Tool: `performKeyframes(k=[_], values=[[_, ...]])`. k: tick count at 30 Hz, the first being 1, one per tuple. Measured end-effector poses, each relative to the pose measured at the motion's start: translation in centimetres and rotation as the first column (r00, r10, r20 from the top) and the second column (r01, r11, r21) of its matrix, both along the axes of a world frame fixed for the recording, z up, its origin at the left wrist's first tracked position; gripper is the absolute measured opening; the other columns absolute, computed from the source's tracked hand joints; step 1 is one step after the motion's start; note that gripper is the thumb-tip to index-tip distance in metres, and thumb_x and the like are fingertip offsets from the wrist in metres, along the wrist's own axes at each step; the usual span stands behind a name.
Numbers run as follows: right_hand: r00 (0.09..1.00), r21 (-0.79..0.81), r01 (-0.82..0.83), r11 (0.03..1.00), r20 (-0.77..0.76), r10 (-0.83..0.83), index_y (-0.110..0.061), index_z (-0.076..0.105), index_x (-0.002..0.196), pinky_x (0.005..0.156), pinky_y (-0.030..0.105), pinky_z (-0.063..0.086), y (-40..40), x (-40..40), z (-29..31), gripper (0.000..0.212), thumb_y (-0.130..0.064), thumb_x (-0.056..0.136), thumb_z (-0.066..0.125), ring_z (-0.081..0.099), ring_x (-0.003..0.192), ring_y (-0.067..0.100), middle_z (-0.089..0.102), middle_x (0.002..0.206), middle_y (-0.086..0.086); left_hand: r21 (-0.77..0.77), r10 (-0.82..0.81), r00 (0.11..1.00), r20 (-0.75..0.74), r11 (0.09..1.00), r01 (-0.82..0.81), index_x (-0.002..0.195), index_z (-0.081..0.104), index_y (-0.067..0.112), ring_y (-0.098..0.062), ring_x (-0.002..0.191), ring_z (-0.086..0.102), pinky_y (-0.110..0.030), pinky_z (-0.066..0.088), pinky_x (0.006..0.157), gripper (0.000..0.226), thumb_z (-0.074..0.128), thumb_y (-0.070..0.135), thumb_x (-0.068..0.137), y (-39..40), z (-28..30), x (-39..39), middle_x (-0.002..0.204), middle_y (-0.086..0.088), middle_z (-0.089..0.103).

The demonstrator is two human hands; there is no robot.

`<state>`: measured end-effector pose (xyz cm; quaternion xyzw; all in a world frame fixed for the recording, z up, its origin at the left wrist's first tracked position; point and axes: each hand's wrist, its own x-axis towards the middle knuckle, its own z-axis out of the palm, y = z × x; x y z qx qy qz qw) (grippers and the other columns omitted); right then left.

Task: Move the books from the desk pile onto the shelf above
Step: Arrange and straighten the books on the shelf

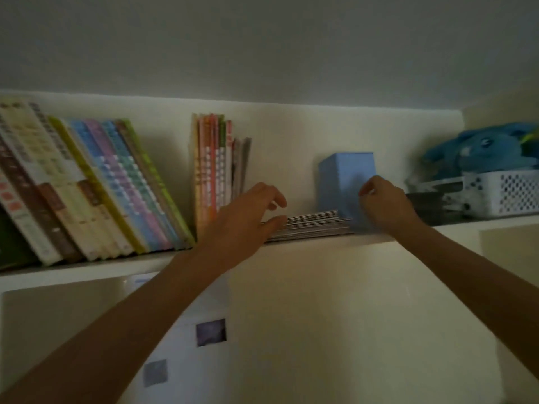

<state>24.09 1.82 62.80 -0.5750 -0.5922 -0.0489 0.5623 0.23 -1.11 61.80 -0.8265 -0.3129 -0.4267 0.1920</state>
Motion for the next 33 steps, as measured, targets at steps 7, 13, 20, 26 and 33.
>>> performKeyframes(k=[7,13,20,26,33], values=[[0.98,-0.361,-0.193,0.912,-0.027,0.197,-0.003,0.053,0.105,0.068,0.029,0.043,1.1,1.2,1.0,0.016,-0.016,0.098,0.047,0.055,0.085,0.022,0.06,0.103,0.015,-0.115,0.361,0.871,-0.334,0.901,-0.418,0.128,0.045,0.026,-0.015,0.109,0.053,-0.035,0.046,0.093,0.051,0.061,0.047,0.084,2.3,1.9,3.6,0.126,0.003,0.053],[0.774,-0.453,-0.615,0.645,-0.503,0.384,-0.007,0.053,0.113,0.077,0.031,0.045,-1.2,2.8,2.8,0.034,-0.032,0.092,0.043,0.063,0.086,0.03,0.069,0.095,0.025,-0.236,0.308,0.811,-0.498,0.852,-0.468,0.132,0.046,0.026,-0.015,0.104,0.056,-0.031,0.047,0.093,0.058,0.063,0.048,0.081,2.7,4.2,4.2,0.125,0.0,0.056],[0.455,-0.185,-0.807,0.561,-0.8,0.391,-0.003,0.051,0.122,0.106,0.042,0.034,-1.5,3.9,2.8,0.041,-0.028,0.091,0.041,0.053,0.115,0.041,0.059,0.114,0.034,-0.13,0.353,0.779,-0.518,0.868,-0.48,0.129,0.047,0.029,-0.01,0.095,0.054,-0.026,0.046,0.087,0.061,0.057,0.061,0.079,3.1,4.1,4.1,0.122,0.003,0.058],[0.24,0.093,-0.845,0.527,-0.815,0.528,0.001,0.047,0.119,0.105,0.043,0.034,-2.2,2.5,3.2,0.039,-0.027,0.093,0.04,0.05,0.116,0.042,0.052,0.121,0.034,0.201,0.546,0.669,-0.505,0.828,-0.524,0.117,0.043,0.02,-0.022,0.085,0.057,-0.03,0.047,0.073,0.044,0.054,0.049,0.087,2.9,3.5,4.9,0.106,-0.006,0.06],[0.345,0.236,-0.754,0.613,-0.652,0.676,-0.01,0.053,0.105,0.074,0.034,0.05,-1.7,-3.9,2.2,0.013,-0.012,0.095,0.045,0.059,0.091,0.031,0.051,0.099,0.008,0.106,0.563,0.818,0.117,0.812,-0.574,0.112,0.043,0.003,-0.037,0.086,0.06,-0.034,0.041,0.064,0.028,0.047,0.024,0.095,2.8,2.6,4.2,0.098,-0.018,0.061]])
